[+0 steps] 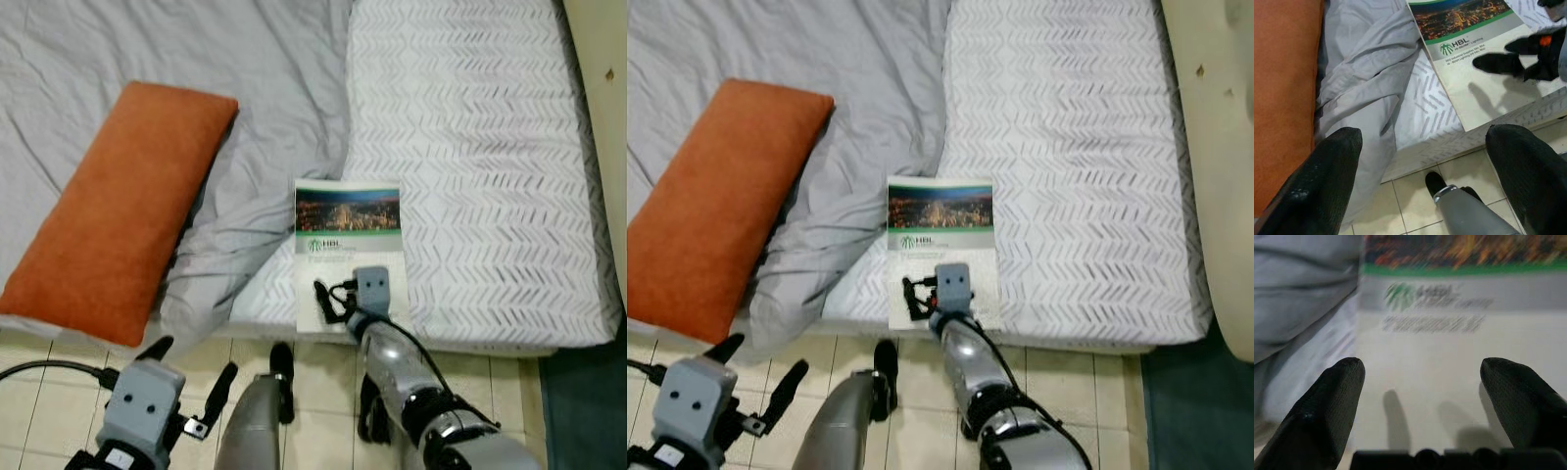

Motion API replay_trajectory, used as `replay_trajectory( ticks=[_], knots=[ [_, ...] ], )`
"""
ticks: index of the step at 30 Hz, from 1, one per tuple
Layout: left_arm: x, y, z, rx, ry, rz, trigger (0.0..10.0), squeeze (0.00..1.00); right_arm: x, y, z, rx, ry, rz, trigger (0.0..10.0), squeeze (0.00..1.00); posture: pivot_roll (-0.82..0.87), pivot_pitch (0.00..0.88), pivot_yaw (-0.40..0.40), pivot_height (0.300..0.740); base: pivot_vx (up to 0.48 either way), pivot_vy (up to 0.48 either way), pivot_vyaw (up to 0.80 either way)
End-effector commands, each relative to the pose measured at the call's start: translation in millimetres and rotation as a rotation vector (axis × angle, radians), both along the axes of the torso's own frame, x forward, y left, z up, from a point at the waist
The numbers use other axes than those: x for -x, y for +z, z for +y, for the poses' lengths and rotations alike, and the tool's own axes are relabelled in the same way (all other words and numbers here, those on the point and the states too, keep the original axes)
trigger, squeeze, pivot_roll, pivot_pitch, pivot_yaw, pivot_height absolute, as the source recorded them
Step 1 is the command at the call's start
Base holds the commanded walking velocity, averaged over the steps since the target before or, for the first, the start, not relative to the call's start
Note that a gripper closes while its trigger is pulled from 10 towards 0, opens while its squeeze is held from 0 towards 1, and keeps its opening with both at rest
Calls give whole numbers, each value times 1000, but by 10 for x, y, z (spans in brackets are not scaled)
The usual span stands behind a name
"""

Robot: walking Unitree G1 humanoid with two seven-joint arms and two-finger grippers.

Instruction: Clean up the room

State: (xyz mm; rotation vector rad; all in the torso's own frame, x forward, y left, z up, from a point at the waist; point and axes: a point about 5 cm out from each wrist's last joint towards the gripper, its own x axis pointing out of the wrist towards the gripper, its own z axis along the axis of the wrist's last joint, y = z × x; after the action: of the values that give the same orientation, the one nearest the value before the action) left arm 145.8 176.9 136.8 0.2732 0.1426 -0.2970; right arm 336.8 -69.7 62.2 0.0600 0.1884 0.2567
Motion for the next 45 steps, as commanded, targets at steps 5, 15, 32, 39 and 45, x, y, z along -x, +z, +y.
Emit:
replay_trajectory(
  ticks=[5,15,32,39,45],
  knots=[
    [1,98,28,-12,31,9,10000,0,32,-113,51,13,16,106,10000,0,357,648,75,740,0,0,0],
    [212,311,13,-11,68,13,10000,0,186,-347,145,-115,-21,322,10000,0,417,700,96,740,0,0,0],
    [175,347,45,-24,15,45,10000,0,96,-243,-1335,333,-605,192,10000,0,356,686,126,740,0,0,0],
    [94,313,71,-23,3,45,10000,0,133,-198,-1615,298,-744,204,10000,0,326,679,124,740,0,0,0],
    [37,268,37,-8,-6,49,10000,0,182,-380,-1301,-5,-746,320,10000,0,307,669,114,740,0,0,0]
  ],
)
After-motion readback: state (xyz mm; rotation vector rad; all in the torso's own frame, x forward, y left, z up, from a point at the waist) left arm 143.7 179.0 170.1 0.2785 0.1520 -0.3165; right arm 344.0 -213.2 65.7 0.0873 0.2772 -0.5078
